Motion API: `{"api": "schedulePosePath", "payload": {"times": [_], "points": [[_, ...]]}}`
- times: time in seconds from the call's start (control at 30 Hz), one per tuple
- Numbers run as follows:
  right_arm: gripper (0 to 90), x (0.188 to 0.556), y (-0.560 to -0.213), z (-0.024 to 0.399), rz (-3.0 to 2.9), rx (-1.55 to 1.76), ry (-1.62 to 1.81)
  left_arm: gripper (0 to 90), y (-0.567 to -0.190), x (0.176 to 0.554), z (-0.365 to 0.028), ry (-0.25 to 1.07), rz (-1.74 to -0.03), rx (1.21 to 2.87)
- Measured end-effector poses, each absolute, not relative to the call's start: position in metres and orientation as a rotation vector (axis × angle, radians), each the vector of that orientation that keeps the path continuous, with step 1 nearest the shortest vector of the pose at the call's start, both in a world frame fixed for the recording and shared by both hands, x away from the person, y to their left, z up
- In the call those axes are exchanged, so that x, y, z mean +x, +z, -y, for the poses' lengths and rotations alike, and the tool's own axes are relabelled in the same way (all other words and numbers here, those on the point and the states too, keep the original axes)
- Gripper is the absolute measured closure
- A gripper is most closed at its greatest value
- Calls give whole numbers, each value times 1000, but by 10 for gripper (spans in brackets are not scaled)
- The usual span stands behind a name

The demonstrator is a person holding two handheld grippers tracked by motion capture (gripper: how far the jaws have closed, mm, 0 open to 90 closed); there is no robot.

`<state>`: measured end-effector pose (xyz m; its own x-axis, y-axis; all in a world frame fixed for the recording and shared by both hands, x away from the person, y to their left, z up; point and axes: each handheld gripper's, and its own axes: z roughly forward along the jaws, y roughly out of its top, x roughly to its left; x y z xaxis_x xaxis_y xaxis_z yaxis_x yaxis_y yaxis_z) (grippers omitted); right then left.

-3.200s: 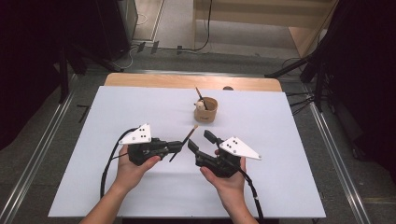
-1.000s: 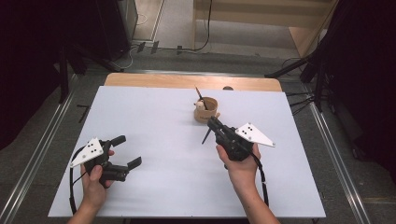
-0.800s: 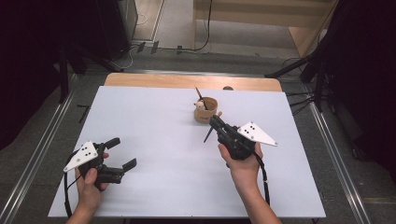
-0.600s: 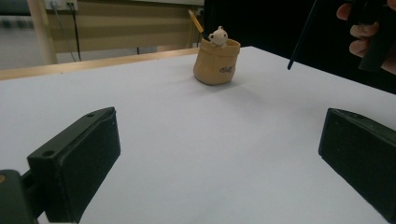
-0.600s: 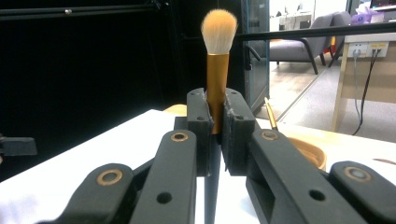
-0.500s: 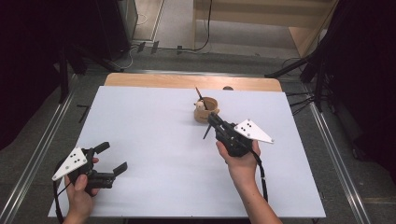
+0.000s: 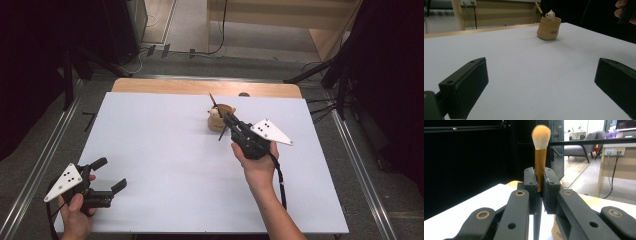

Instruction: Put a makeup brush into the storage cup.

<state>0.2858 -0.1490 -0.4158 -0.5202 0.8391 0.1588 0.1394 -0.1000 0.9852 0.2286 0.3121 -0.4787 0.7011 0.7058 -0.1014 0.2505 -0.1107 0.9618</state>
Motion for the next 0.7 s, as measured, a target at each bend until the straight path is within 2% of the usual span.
{"api": "schedulePosePath", "payload": {"times": [0.7], "points": [[848, 319, -407, 156, -1588, 1070, 1611, 0, -479, 229, -314, 454, -785, 1677]]}}
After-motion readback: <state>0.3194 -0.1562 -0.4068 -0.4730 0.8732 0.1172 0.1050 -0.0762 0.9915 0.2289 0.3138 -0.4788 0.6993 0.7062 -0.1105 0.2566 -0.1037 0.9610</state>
